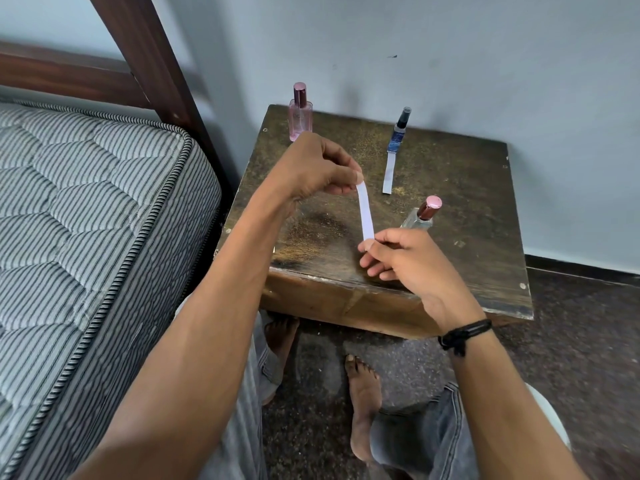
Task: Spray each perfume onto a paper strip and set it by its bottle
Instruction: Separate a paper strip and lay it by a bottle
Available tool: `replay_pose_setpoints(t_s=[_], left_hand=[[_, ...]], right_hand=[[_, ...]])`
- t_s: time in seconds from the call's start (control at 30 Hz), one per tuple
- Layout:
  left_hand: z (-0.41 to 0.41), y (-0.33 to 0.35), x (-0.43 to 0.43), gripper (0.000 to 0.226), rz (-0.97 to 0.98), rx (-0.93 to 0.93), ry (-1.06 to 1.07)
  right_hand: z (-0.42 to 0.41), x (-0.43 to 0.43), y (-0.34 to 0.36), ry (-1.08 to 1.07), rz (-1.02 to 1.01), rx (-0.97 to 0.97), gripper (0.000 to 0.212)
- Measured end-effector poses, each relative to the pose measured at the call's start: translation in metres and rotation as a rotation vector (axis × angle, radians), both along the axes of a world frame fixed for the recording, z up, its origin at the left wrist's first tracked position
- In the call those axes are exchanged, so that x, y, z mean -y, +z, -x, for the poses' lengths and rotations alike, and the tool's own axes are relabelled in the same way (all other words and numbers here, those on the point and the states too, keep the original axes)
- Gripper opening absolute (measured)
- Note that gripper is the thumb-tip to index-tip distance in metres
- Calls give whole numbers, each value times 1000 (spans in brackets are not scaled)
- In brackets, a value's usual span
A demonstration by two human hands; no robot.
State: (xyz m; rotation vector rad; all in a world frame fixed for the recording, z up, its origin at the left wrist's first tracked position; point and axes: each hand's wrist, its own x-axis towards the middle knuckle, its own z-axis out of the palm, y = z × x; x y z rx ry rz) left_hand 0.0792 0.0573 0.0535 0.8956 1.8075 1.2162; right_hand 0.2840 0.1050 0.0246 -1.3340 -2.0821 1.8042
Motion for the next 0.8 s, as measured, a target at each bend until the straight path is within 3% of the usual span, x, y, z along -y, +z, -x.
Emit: replay_pose_setpoints(t_s=[0.3, 0.47, 0.8], left_hand=[[0, -3, -2, 12, -80, -97, 31], [-4, 3, -1, 15, -130, -67, -41], [-2, 3, 0, 15, -181, -79, -35]], right_hand=[[-2, -4, 5, -43, 104, -139, 19], [1, -2, 0, -34, 41, -43, 19], [3, -1, -1, -57, 8, -74, 19]])
